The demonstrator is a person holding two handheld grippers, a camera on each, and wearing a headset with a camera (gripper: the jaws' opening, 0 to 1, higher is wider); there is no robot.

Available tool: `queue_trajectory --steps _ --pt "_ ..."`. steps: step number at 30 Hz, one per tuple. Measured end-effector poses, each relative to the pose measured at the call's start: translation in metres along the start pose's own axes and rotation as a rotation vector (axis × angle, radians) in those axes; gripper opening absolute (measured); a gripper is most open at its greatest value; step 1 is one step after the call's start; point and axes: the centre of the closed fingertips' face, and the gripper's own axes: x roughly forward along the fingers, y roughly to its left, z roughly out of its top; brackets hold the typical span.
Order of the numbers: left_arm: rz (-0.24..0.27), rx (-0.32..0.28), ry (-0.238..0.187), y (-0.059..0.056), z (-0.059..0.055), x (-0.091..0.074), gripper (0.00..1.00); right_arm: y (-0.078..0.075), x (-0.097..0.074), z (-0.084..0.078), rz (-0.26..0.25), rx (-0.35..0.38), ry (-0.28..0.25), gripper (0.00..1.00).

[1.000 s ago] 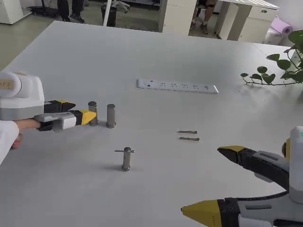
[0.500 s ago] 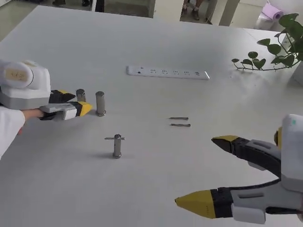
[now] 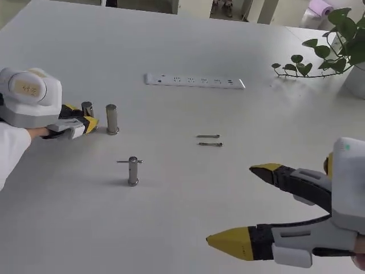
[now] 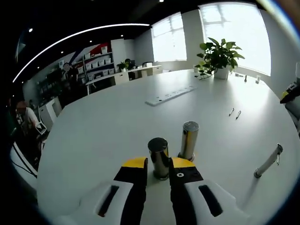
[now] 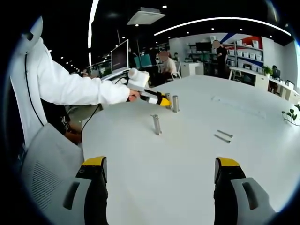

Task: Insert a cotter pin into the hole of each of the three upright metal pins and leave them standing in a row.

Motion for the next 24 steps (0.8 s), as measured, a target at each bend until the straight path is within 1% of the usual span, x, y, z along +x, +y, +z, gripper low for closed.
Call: queue_trajectory --steps 3,4,5,7,8,9,11,13,15,16,17,18,19,21,22,23,24 --pt "-0.008 -0.020 -0.013 -0.002 0.003 0.001 0.13 0.001 -0.001 -0.002 0.001 -0.006 0.006 0.93" --pt "-0.003 -0.026 -0.015 -0.001 0.003 0.001 0.13 0.002 -0.001 -0.002 0.004 -0.008 0.006 0.93" --pt "-0.003 -0.047 -0.020 -0.001 0.004 0.001 0.12 0.002 -0.001 -0.002 0.006 -0.008 0.006 0.93" --pt "-0.004 -0.052 -0.020 -0.001 0.003 0.001 0.12 0.004 -0.001 -0.003 0.009 -0.010 0.007 0.93" --pt "-0.006 -0.069 -0.021 0.000 0.003 0.001 0.11 0.004 -0.001 -0.003 0.009 -0.010 0.006 0.93" --pt "-0.019 -0.109 -0.023 -0.001 0.003 0.000 0.11 0.004 -0.001 -0.003 0.011 -0.009 0.006 0.93" --pt "-0.010 -0.083 -0.020 0.000 0.002 -0.002 0.11 0.005 -0.001 -0.004 0.013 -0.011 0.010 0.93" --pt "0.003 -0.087 -0.012 0.002 0.001 -0.003 0.11 0.005 0.000 -0.005 0.013 -0.015 0.013 0.93" --pt "0.064 0.018 0.002 0.010 0.002 -0.007 0.11 0.005 0.000 -0.006 0.012 -0.023 0.017 0.93" --pt "0.058 -0.014 -0.001 0.006 0.003 -0.009 0.11 0.006 0.000 -0.006 0.016 -0.024 0.017 0.93" --pt "0.057 -0.050 -0.009 0.005 0.005 -0.011 0.11 0.006 0.000 -0.005 0.016 -0.024 0.017 0.93" --pt "0.058 -0.066 -0.016 0.005 0.007 -0.013 0.11 0.006 0.000 -0.005 0.017 -0.025 0.015 0.93" --pt "0.064 -0.062 -0.021 0.005 0.011 -0.017 0.11 0.006 0.000 -0.004 0.017 -0.029 0.011 0.93" --pt "0.064 -0.076 -0.030 0.002 0.016 -0.025 0.11 0.005 0.000 -0.002 0.016 -0.035 0.008 0.93" --pt "0.058 -0.111 -0.032 0.000 0.018 -0.028 0.11 0.005 0.000 -0.002 0.016 -0.039 0.007 0.93" --pt "0.049 -0.115 -0.028 -0.003 0.020 -0.034 0.11 0.004 -0.001 -0.002 0.016 -0.047 0.009 0.92" --pt "0.044 -0.100 -0.032 -0.007 0.023 -0.038 0.11 0.005 -0.001 -0.002 0.017 -0.051 0.011 0.92"
